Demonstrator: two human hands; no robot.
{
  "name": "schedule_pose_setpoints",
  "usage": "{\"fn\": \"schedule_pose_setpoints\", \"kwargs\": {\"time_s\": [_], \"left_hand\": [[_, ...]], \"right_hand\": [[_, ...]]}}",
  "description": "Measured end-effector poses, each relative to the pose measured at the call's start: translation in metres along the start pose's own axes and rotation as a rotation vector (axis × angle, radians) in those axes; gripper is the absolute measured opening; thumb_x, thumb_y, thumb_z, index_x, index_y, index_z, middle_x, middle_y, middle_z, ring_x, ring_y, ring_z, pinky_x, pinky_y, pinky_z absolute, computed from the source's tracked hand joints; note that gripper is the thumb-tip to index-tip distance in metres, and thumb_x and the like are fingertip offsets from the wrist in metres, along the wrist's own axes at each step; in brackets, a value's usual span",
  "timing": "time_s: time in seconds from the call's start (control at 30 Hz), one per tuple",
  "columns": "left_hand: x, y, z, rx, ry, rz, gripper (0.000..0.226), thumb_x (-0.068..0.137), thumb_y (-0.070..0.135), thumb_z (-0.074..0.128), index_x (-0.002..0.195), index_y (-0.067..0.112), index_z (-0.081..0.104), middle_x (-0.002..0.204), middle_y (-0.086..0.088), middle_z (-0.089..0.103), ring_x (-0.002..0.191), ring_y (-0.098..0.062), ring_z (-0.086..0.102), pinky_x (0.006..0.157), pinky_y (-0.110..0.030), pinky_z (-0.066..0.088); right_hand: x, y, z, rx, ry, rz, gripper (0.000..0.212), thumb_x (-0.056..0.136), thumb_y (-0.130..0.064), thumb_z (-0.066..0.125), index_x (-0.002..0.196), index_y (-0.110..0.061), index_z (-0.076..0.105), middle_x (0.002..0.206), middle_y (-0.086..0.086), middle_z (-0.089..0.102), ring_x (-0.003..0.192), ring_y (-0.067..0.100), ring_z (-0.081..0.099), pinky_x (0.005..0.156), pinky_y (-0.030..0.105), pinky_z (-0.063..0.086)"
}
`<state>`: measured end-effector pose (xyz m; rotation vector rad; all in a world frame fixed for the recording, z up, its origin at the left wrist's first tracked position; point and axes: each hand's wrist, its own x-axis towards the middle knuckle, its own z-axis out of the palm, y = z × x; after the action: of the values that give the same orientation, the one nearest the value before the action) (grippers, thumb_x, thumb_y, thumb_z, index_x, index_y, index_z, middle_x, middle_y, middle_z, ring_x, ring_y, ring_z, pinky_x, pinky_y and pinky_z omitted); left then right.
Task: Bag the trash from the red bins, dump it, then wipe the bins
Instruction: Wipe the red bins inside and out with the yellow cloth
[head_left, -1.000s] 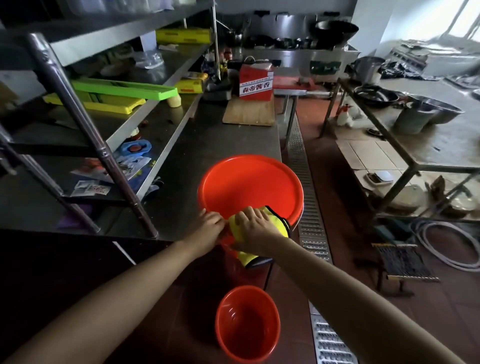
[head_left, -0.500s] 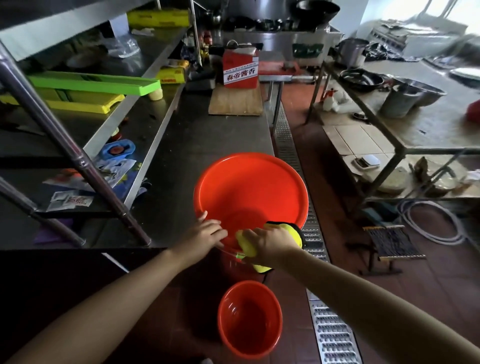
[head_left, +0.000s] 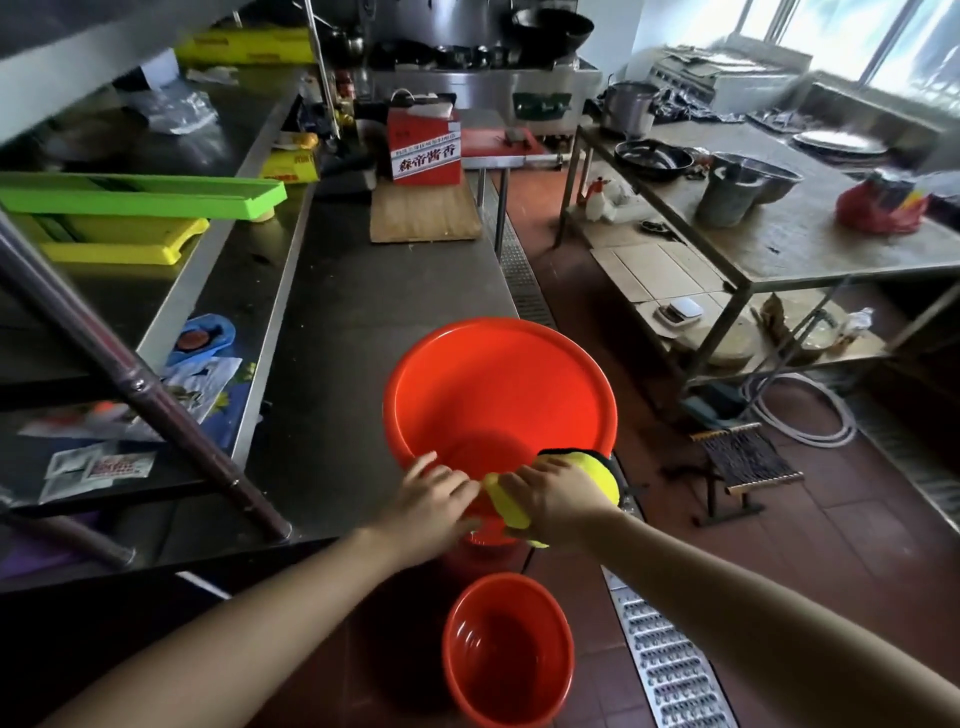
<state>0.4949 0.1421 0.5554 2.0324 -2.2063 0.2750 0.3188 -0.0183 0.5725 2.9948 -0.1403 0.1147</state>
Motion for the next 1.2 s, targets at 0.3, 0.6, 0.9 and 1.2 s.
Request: {"fn": "schedule_pose_setpoints", "kwargs": {"time_s": [0.3, 0.6, 0.9, 1.2], "left_hand": [[-0.027, -0.055, -0.007, -0.086, 0.032, 0.113, 0.028, 0.088, 0.042, 0.069, 0.107, 0.022, 0.072, 0.111, 0.007, 0.072, 0.118, -0.013, 0.061, 0.113, -0.048, 0.036], [0.007, 0.027, 0.003, 0.027, -0.079, -0.016, 0.039, 0.091, 0.040, 0.053, 0.119, 0.014, 0.062, 0.104, 0.001, 0.069, 0.100, -0.019, 0.064, 0.113, -0.041, 0.035], [-0.022, -0.034, -0.004, -0.100, -0.074, 0.040, 0.029, 0.089, 0.031, 0.068, 0.117, 0.023, 0.066, 0.112, 0.009, 0.068, 0.114, -0.010, 0.058, 0.117, -0.051, 0.028], [0.018, 0.026, -0.014, 0.013, -0.279, -0.118, 0.061, 0.095, 0.063, 0.034, 0.135, 0.020, 0.047, 0.126, 0.003, 0.060, 0.121, -0.017, 0.053, 0.118, -0.042, 0.022]], "right_hand": [[-0.031, 0.034, 0.015, -0.014, 0.175, -0.128, 0.067, 0.073, -0.072, 0.069, 0.107, -0.015, 0.071, 0.087, -0.001, 0.069, 0.080, 0.023, 0.067, 0.075, 0.032, 0.055], [-0.013, 0.009, 0.005, 0.001, 0.170, -0.113, 0.075, 0.073, -0.078, 0.065, 0.113, -0.014, 0.069, 0.090, 0.001, 0.070, 0.078, 0.025, 0.068, 0.075, 0.034, 0.056], [-0.032, 0.069, 0.012, 0.066, 0.183, -0.353, 0.065, 0.085, -0.065, 0.058, 0.125, -0.014, 0.065, 0.096, 0.002, 0.068, 0.086, 0.026, 0.066, 0.082, 0.036, 0.055], [-0.013, 0.044, 0.008, 0.004, 0.131, -0.252, 0.062, 0.075, -0.065, 0.070, 0.112, -0.015, 0.064, 0.091, 0.001, 0.067, 0.078, 0.026, 0.067, 0.073, 0.036, 0.056]]}}
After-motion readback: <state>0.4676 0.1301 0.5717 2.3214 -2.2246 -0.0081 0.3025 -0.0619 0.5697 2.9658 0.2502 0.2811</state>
